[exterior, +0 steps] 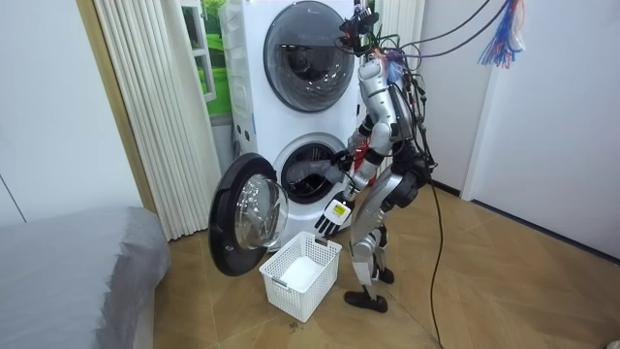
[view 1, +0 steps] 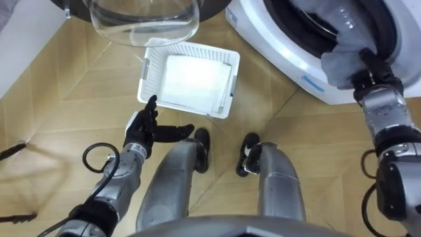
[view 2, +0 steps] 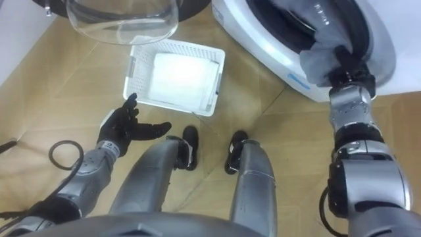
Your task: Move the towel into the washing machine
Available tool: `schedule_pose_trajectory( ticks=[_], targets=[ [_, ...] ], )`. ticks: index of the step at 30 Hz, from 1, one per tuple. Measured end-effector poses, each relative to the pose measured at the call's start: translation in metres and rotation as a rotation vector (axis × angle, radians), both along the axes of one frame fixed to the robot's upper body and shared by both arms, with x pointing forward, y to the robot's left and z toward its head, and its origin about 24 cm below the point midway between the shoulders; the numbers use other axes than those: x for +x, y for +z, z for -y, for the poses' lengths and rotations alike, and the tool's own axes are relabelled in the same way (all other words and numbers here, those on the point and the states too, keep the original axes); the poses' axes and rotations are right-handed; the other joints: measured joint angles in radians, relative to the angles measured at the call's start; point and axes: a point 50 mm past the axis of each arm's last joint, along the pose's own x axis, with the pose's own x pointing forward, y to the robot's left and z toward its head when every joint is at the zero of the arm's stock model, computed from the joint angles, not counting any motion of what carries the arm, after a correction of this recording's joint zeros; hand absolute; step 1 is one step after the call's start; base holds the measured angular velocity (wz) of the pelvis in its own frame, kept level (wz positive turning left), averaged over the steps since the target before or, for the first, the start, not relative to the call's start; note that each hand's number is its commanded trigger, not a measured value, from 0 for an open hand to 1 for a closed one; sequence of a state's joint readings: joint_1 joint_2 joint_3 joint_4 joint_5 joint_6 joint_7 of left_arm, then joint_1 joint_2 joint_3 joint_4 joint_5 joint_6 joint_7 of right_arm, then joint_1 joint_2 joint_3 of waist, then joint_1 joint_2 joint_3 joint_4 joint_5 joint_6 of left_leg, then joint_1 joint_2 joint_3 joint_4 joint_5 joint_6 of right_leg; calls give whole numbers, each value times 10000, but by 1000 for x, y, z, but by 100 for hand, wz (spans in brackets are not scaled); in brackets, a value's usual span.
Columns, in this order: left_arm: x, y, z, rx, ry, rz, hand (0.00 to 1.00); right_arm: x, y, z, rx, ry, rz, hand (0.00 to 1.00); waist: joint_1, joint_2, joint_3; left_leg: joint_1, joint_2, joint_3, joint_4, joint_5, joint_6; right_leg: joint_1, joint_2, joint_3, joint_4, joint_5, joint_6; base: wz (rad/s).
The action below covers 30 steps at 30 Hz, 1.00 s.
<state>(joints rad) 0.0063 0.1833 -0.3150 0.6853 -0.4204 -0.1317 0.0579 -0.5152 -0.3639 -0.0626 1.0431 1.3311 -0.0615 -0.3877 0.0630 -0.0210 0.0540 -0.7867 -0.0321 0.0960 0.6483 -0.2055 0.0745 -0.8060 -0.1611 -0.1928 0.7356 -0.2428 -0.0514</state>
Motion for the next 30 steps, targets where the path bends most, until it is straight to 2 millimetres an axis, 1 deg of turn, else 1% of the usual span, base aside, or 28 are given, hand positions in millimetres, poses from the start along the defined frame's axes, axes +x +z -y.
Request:
schedule_pose_trajectory(
  ticks=[1,2,3,5,7,8,10,14,16,20,23,26,30],
  targets=[
    [-1,-1,-1,14,-17,-36,0,3,2,-1,422,-237,174,53,-53,-18,-4,-44,-24,14,22,5,7,-51,-47,-14,70,-17,5,7],
    [-1,0,-1,9,-25,-26,0,6,6,-2,963,-572,424,0,-60,-65,-10,-87,-30,90,33,12,22,-133,-91,5,140,-36,7,7],
    [-1,0,-1,5,-33,-10,0,9,9,-2,1300,-804,594,0,-79,-69,-10,-104,-41,91,31,21,36,-155,-105,5,150,-36,7,5],
    [0,1,-1,-14,-35,29,0,16,18,-2,2873,-1782,1051,0,-189,-93,1,-83,-142,108,21,56,91,-168,-221,24,276,-79,54,10],
    [2,3,-3,-37,83,147,0,19,22,-2,3458,-2115,1151,0,-303,-148,7,-75,-165,219,26,89,148,-168,-303,19,346,-108,95,13],
    [3,5,-5,-68,224,294,0,19,22,-2,3622,-2163,1136,0,-325,-214,8,-70,-132,334,28,102,179,-167,-326,15,356,-105,109,8],
    [6,8,-9,57,315,460,0,21,25,-2,3953,-2328,1131,0,-383,-270,13,-100,-156,330,68,111,218,-159,-335,-33,378,-98,147,8],
    [6,9,-14,419,337,507,0,29,31,-4,4754,-2767,1085,0,-549,-294,24,-151,-231,324,71,165,337,-162,-390,-48,345,-58,272,7],
    [6,8,-13,687,82,471,0,33,36,-5,5126,-3000,1134,0,-629,-324,22,-154,-329,323,45,185,440,-171,-467,-57,350,-55,380,5],
    [5,7,-12,742,-20,321,0,38,40,-7,5704,-3261,1317,0,-782,-347,19,-230,-368,336,85,154,585,-174,-483,-44,258,10,527,0],
    [6,7,-10,748,-113,297,0,38,41,-5,5716,-3418,1403,0,-764,-347,18,-232,-395,358,79,120,643,-176,-494,2,215,28,593,-2],
    [10,9,-7,742,-247,412,0,36,40,-3,5599,-3680,1480,0,-614,-344,17,-231,-381,381,30,115,653,-175,-477,0,113,72,607,-7],
    [14,11,-5,719,-390,508,0,34,37,-2,5492,-3750,1641,0,-553,-331,11,-202,-380,379,14,117,655,-142,-476,-14,96,79,612,0]
  ],
)
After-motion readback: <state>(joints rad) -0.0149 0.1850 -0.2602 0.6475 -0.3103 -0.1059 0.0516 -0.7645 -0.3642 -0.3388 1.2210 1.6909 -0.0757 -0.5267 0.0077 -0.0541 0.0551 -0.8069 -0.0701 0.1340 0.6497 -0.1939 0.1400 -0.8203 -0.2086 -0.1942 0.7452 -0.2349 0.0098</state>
